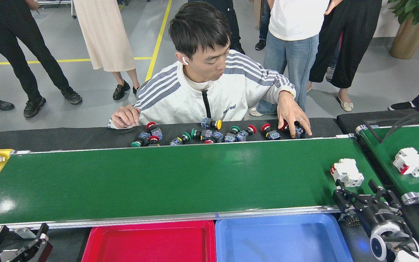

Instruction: Pick switch part from conveyor to tray

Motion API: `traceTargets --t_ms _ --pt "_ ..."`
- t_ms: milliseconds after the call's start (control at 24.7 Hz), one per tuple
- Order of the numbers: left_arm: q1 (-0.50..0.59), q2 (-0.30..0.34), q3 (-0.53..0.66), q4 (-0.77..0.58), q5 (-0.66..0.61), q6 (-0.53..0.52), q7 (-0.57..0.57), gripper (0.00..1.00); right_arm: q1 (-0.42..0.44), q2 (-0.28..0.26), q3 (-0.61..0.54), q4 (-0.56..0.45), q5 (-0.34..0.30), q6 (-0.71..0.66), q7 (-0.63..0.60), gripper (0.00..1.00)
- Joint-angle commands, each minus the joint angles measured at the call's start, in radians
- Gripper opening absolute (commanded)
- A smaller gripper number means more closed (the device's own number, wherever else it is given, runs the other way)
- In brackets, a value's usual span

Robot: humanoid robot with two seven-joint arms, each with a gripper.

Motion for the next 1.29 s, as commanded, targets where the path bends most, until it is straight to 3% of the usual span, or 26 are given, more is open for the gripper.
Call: traceTargets --t_ms 0,202,243,283,364,445,526,647,809,889,930,970,1011,1173,1253 --pt "-0.008 0.008 0.002 -0.010 0.002 0.002 0.003 1.00 -0.038 0.001 0.017 0.022 -0.002 0.002 0.000 1.00" --pt "-0.018 0.006 0.000 -0.009 0.000 0.001 0.003 1.00 -0.108 0.029 0.039 0.111 -0.002 0.002 0.000 0.99" --pt "-0.021 0.006 0.000 -0.007 0.000 0.001 0.003 1.00 -0.130 0.035 0.051 0.132 -0.002 0.010 0.000 0.93" --pt "-0.021 0.006 0.000 -0.007 0.000 0.001 0.003 1.00 -0.145 0.038 0.068 0.143 0.000 0.021 0.000 0.83" --pt "-0.021 0.008 0.000 -0.007 0.000 0.001 0.003 1.00 -0.156 0.023 0.131 0.151 -0.002 0.033 -0.003 0.48" --pt "-0.023 0.008 0.000 -0.007 0.000 0.001 0.003 1.00 -0.153 0.009 0.154 0.146 -0.008 0.027 -0.006 0.29" --pt "-0.023 0.009 0.000 -0.007 0.000 0.001 0.003 1.00 -0.148 0.012 0.159 0.134 -0.011 0.024 -0.013 0.14" --pt "-0.021 0.008 0.000 -0.009 0.002 0.001 0.003 1.00 -0.111 0.018 0.160 0.051 -0.014 0.019 -0.020 0.09" --pt "-0.020 0.008 0.000 -0.009 0.002 -0.001 0.004 1.00 0.132 0.021 0.155 -0.277 -0.015 -0.088 -0.029 0.11" --pt "-0.020 0.008 0.002 -0.009 0.002 -0.001 0.004 1.00 0.295 0.021 0.151 -0.440 -0.017 -0.125 -0.031 0.21" --pt "-0.021 0.008 0.002 -0.009 0.002 -0.001 0.006 1.00 0.373 0.021 0.151 -0.507 -0.018 -0.131 -0.031 0.39" --pt "-0.020 0.008 0.002 -0.009 0.002 -0.001 0.006 1.00 0.439 0.024 0.152 -0.550 -0.018 -0.131 -0.031 0.73" --pt "-0.020 0.008 0.002 -0.009 0.002 -0.001 0.006 1.00 0.491 0.032 0.152 -0.570 -0.018 -0.131 -0.039 0.99" --pt "-0.020 0.008 0.002 -0.009 0.002 -0.001 0.006 1.00 0.533 0.061 0.148 -0.567 -0.017 -0.116 -0.059 1.00" --pt "-0.020 0.008 0.002 -0.009 0.002 -0.001 0.006 1.00 0.521 0.104 0.129 -0.569 -0.015 -0.050 -0.060 0.99"
